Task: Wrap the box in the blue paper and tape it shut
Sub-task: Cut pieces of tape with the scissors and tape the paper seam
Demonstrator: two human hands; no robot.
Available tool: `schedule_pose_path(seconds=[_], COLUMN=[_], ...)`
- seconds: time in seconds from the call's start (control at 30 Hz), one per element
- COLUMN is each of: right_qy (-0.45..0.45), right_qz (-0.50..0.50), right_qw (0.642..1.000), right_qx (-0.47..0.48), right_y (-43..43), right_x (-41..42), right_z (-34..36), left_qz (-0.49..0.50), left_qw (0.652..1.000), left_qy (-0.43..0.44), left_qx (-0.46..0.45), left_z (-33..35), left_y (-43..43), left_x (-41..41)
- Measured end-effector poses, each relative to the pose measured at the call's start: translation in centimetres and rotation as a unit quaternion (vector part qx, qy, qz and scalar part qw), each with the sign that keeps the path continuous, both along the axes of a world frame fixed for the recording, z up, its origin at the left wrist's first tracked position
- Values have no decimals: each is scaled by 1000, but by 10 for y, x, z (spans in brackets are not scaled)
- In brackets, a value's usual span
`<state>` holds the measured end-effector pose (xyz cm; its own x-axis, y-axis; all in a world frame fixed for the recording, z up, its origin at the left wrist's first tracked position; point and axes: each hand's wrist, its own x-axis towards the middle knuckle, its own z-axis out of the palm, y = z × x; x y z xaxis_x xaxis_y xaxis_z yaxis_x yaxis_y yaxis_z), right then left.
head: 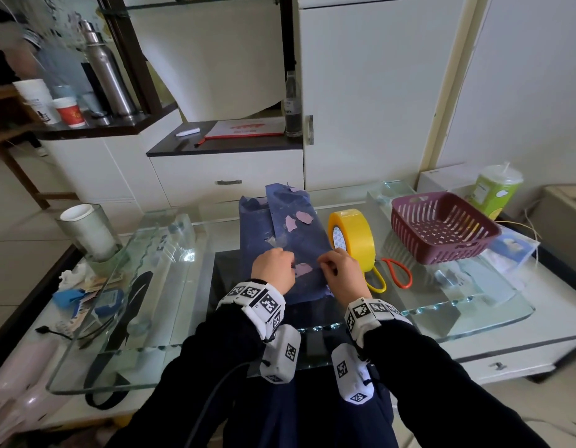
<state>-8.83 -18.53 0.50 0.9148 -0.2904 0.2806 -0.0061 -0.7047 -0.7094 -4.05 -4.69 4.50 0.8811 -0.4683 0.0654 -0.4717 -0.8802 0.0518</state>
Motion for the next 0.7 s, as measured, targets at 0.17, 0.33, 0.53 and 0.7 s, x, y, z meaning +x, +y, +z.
schedule_pose_path(seconds=[0.17,0.33,0.53,0.7], right_qy=[-8,23,85,174], right_qz=[-10,-52,-136,-173], right_qw=[1000,998,986,964], right_qx=[23,-6,-53,-100], right_y=[-1,-3,-13,-14], right_x=[4,4,10,22], right_z=[4,0,-13,-23], left_qz=[51,94,119,141], left_qw=[998,995,991,988], left_qy=[-5,28,9,58], left_qx=[32,11,54,9], left_z=[3,3,4,11], left_y=[3,20,30,43], left_x=[8,21,25,32])
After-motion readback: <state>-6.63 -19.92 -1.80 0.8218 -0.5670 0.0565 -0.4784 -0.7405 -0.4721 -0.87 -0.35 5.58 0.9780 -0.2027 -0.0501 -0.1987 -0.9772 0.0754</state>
